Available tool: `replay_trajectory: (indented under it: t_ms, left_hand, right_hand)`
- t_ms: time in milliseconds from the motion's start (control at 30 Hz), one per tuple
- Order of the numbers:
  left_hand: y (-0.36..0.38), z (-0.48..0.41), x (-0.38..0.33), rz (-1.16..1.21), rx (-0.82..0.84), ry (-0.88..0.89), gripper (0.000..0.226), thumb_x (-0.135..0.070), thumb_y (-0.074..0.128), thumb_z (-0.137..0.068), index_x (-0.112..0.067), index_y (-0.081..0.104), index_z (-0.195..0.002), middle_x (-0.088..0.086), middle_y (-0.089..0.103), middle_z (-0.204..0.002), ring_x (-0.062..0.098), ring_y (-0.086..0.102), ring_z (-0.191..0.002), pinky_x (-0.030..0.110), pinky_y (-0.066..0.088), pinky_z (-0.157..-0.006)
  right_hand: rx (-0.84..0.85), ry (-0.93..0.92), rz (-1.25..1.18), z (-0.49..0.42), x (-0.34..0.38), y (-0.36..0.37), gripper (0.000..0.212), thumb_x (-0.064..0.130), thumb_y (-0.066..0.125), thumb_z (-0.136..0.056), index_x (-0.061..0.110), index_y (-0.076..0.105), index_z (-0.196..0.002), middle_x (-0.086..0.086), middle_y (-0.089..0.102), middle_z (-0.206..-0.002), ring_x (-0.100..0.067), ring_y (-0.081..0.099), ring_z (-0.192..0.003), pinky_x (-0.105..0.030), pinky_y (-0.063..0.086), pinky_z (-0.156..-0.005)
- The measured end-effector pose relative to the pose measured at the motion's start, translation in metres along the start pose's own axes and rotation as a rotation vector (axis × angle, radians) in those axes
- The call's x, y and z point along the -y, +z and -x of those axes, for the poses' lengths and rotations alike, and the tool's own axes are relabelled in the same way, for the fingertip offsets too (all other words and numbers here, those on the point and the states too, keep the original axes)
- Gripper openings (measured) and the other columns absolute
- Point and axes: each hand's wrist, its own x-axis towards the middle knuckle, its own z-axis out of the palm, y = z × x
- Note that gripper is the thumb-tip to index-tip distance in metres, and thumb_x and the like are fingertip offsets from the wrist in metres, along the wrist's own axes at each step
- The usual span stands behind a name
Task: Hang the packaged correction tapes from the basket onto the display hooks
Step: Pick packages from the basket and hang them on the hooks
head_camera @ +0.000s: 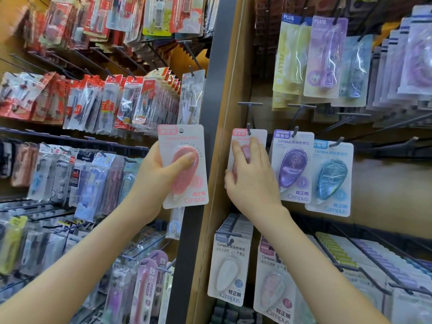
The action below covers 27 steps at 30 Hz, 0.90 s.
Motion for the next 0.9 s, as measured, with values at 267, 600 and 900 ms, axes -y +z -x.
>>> replay_trajectory:
  t_ms: [267, 600, 900]
  left_hand:
    - [0.034, 0.002, -0.010, 0.075, 0.138, 0.033, 0.050, -0.032, 0.067, -0.074, -0.023, 0.053, -0.120, -0.002, 0.068, -0.112, 0.014, 0.069, -0.097, 0.030, 0.058, -0.074]
    - [0.071, -0.016, -0.009, -0.408, 0.071, 0.361, 0.041, -0.028, 0.047, -0.100, -0.014, 0.037, -0.137, 0.000, 0.054, -0.130, 0.005, 0.054, -0.115, 0.018, 0.048, -0.094]
    - [0.047, -0.033, 0.027, -1.167, -0.037, 0.722, 0.056, -0.040, 0.044, -0.093, -0.022, 0.037, -0.146, 0.011, 0.019, -0.158, 0.027, 0.009, -0.146, 0.038, 0.006, -0.115]
  right_hand:
    - [-0.129, -0.121, -0.648, 0.013, 0.000, -0.032, 0.046, 0.033, 0.044, -0.096, 0.027, 0.040, -0.142, 0.007, 0.052, -0.129, -0.007, 0.049, -0.117, -0.027, 0.045, -0.098]
    - [0.053, 0.107, -0.766, 0.001, -0.013, -0.046, 0.069, 0.026, 0.066, -0.090, 0.038, 0.030, -0.148, 0.010, 0.044, -0.126, -0.001, 0.044, -0.113, -0.006, 0.039, -0.087]
    - [0.158, 0.245, -0.536, -0.010, -0.023, -0.035, 0.072, 0.030, 0.054, -0.097, 0.034, 0.008, -0.153, -0.006, 0.031, -0.144, -0.022, 0.038, -0.130, -0.021, 0.035, -0.085]
